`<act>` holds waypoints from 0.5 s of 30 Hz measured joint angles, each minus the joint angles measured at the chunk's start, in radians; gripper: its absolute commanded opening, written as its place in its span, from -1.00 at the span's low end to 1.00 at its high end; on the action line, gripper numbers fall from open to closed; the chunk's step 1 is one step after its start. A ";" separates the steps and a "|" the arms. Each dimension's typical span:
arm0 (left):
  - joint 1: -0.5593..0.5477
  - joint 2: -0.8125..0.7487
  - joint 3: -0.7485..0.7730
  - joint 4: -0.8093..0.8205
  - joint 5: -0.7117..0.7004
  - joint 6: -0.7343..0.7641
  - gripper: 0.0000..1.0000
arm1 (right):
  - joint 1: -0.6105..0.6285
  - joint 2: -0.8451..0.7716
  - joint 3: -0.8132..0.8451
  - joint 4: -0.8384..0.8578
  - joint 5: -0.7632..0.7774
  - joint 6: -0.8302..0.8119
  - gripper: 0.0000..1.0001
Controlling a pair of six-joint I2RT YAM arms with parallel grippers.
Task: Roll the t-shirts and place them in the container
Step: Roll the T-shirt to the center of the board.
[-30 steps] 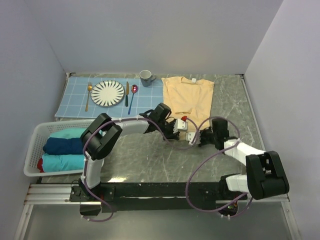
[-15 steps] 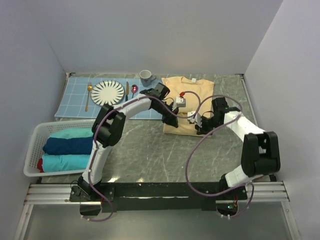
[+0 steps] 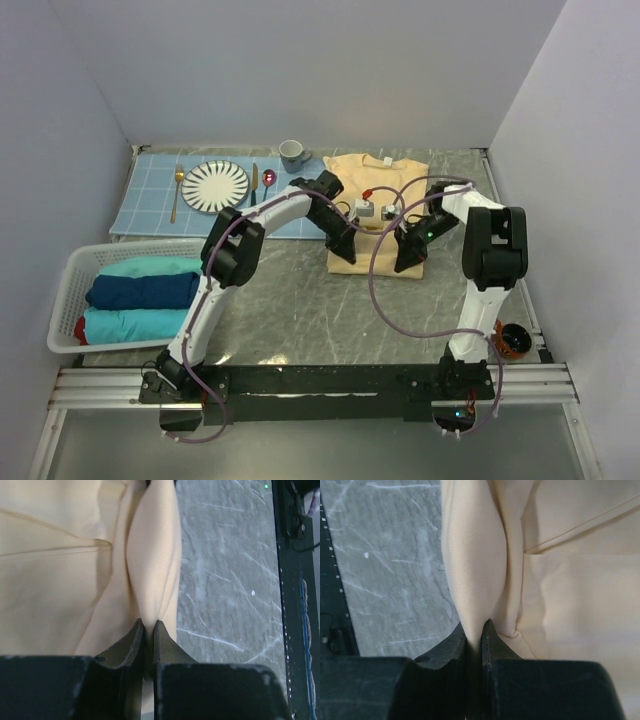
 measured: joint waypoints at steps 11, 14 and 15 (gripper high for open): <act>0.046 0.092 0.107 0.048 0.013 -0.142 -0.98 | -0.010 0.210 0.218 -0.166 -0.019 0.059 -0.87; 0.050 0.111 0.113 0.050 0.026 -0.158 -0.95 | -0.010 0.234 0.247 -0.184 -0.017 0.100 -0.86; 0.051 0.114 0.117 0.050 0.028 -0.164 -0.90 | -0.010 0.245 0.259 -0.191 -0.016 0.114 -0.86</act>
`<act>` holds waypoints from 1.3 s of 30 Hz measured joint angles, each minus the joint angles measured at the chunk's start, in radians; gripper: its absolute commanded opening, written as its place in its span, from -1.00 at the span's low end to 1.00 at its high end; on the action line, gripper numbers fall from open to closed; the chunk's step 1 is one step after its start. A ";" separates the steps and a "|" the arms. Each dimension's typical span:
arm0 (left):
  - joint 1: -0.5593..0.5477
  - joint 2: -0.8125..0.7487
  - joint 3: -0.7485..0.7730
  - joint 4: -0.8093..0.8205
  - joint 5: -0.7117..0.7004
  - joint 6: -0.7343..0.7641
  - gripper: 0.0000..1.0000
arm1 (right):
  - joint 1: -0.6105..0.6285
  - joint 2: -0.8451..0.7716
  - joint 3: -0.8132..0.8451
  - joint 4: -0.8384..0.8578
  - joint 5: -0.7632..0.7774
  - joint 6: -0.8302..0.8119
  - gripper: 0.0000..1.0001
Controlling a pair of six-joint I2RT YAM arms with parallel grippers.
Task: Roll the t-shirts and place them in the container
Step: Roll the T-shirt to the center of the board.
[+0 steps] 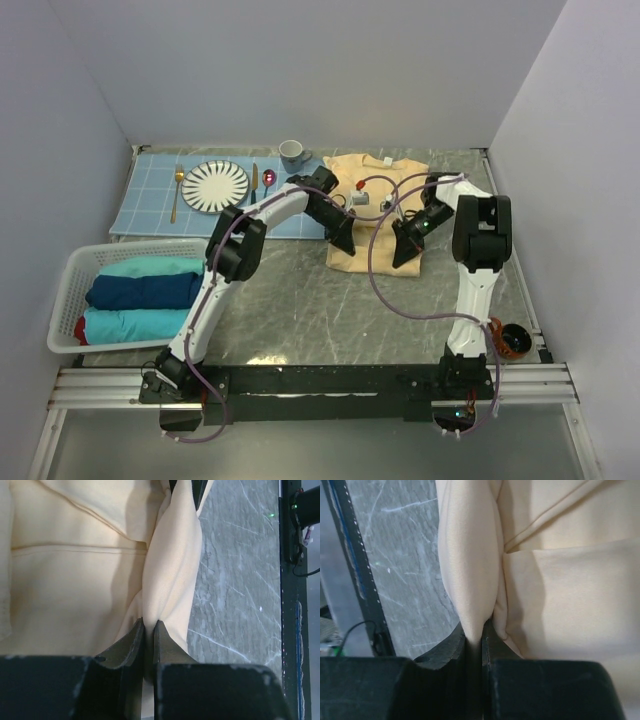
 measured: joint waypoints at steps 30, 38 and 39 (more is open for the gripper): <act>-0.346 -0.738 -1.429 1.465 -0.773 0.324 0.44 | 0.006 0.078 0.059 -0.077 0.068 0.174 -0.86; -0.432 -0.491 -1.455 2.005 -1.003 0.573 0.49 | 0.026 0.083 0.059 -0.093 0.090 0.179 -0.86; -0.439 -0.469 -1.444 2.041 -1.020 0.589 0.48 | 0.029 0.083 0.059 -0.095 0.093 0.179 -0.86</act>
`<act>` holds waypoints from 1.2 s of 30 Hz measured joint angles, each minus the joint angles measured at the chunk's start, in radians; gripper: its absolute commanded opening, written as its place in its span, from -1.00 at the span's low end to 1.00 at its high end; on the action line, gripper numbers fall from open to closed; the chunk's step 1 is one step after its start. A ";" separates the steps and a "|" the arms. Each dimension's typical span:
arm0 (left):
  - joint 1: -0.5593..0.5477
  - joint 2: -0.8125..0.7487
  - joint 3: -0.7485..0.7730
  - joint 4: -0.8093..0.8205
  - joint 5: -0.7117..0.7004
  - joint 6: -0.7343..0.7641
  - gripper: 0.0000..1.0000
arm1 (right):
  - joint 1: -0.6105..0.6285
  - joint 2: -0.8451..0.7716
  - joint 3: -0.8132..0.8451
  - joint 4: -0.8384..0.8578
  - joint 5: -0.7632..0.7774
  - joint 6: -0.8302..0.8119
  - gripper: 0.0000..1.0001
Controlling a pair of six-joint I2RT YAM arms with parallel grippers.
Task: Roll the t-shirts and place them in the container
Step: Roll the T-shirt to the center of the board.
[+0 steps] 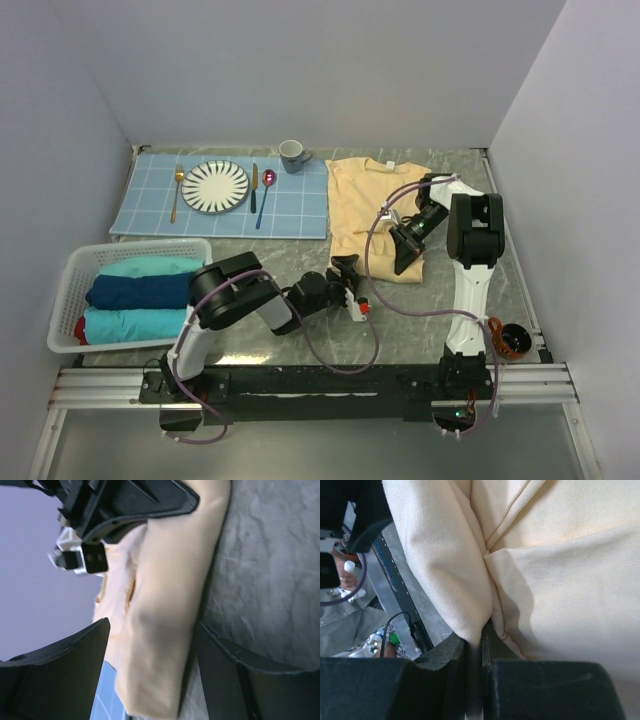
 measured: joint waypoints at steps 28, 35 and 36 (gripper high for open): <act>0.037 0.014 0.318 -0.589 0.043 0.029 -0.68 | -0.144 -0.391 -0.315 0.266 0.024 0.032 0.09; 0.082 0.000 0.422 -0.801 0.139 -0.031 -0.66 | -0.132 -1.153 -0.837 0.708 0.105 -0.051 0.71; 0.085 -0.003 0.426 -0.815 0.148 -0.035 -0.66 | -0.118 -1.243 -0.926 0.785 0.111 -0.077 0.79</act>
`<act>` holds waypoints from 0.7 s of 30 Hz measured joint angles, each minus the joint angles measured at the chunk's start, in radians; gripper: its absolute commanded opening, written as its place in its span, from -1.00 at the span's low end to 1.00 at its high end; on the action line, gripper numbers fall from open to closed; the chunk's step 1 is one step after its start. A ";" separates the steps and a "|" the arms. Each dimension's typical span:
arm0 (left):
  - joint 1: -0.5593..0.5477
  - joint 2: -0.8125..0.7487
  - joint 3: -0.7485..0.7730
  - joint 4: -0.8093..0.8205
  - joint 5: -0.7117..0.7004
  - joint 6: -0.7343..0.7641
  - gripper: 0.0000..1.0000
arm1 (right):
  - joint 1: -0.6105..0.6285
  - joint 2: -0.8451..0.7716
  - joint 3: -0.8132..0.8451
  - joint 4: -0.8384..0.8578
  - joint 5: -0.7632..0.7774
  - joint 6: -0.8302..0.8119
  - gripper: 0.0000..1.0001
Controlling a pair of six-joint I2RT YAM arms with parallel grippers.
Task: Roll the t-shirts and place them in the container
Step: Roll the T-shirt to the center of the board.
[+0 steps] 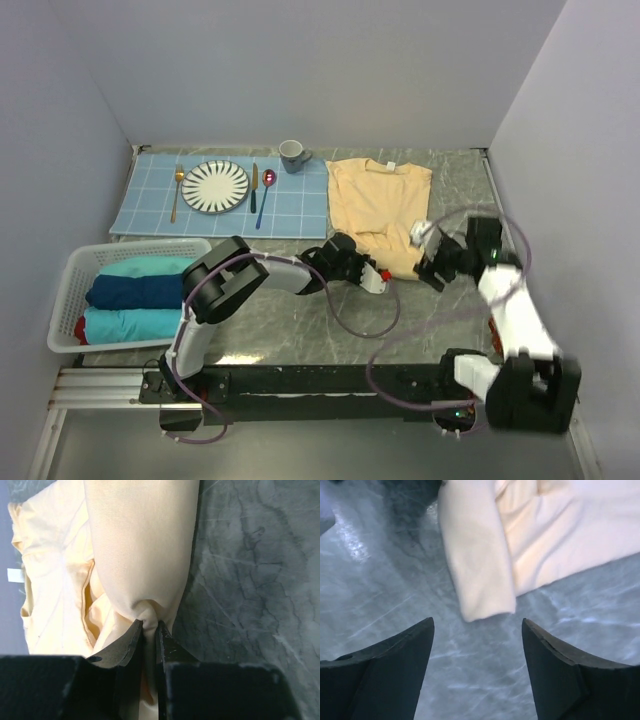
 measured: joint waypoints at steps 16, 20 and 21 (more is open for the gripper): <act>0.018 -0.023 0.026 -0.098 0.058 -0.048 -0.66 | 0.297 -0.323 -0.689 0.797 0.155 -0.317 0.75; 0.028 -0.031 0.028 -0.121 0.073 -0.066 -0.66 | 0.311 -0.149 -0.686 0.985 0.195 -0.354 0.57; 0.031 -0.032 0.029 -0.127 0.076 -0.071 -0.66 | 0.312 -0.109 -0.682 1.030 0.205 -0.363 0.48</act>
